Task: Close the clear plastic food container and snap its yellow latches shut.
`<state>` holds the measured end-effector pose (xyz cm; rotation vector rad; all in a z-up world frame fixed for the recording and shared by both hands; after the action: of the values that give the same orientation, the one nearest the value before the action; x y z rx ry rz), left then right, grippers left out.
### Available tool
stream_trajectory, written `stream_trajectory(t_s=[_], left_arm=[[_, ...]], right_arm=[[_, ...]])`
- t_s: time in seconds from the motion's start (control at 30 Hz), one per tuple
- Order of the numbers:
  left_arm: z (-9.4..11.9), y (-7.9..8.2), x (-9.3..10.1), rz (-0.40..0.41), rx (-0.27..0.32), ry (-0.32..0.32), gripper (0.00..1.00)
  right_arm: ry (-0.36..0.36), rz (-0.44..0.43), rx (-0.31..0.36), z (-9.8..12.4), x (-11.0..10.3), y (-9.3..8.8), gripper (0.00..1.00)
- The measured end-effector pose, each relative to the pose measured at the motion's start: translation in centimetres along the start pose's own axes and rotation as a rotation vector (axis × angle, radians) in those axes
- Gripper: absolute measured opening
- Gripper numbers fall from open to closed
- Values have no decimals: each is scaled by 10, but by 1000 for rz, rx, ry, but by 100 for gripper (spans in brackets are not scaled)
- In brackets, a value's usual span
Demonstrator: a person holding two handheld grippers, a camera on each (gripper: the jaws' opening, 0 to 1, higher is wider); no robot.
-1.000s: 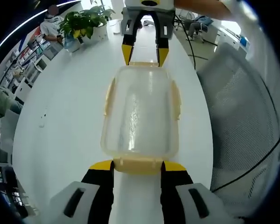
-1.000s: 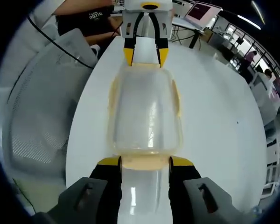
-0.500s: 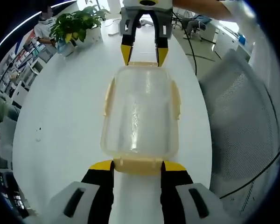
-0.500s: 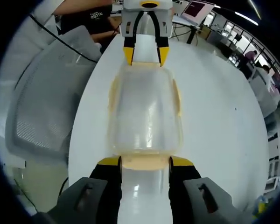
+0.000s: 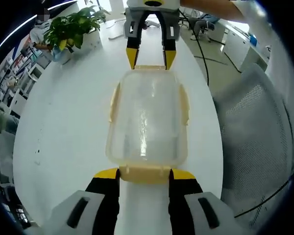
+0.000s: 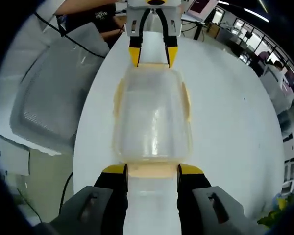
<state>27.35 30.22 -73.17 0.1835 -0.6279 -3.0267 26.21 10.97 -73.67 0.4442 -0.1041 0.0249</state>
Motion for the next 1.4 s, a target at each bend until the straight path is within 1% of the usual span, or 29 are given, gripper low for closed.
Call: stream_trajectory(t_s=[0.33, 0.43, 0.53, 0.57, 0.63, 0.7, 0.9, 1.17, 1.4], left_arm=[[-13, 24, 0, -23, 1, -15, 34], [-17, 31, 2, -28, -1, -25, 34], [-19, 35, 3, -36, 5, -28, 34], [-18, 39, 4, -29, 21, -37, 34], [-17, 42, 3, -31, 24, -37, 34], [-17, 40, 1, -31, 18, -35, 34], [-17, 39, 1, -33, 6, -35, 34], [-15, 35, 1, -33, -3, -33, 34], [-15, 33, 3, -24, -9, -42, 34]], right_arm=[[0, -29, -7, 10, -2, -27, 36], [9, -35, -11, 11, -3, -33, 36], [17, -37, -17, 11, -4, -38, 36], [24, -28, -15, 11, -4, -38, 36], [25, -34, -20, 11, -4, -39, 36], [27, -43, -1, 11, -2, -39, 36], [34, -36, -1, 10, -2, -40, 36], [32, -29, 22, 9, -2, -35, 36], [41, -28, 19, 6, -3, -34, 36]])
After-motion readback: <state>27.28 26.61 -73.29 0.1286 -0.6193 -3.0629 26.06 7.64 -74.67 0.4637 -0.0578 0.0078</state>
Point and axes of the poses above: the point that each gripper's makers call its tool centre point, and the gripper's own axes: z roughly backward along the fingers, x roughly to its right, y roughly out of its top, the point moved 4 cm from there along z, roughly backward along the fingers, and after that the axes turned 2 degrees about z, right-handed, at the moved point
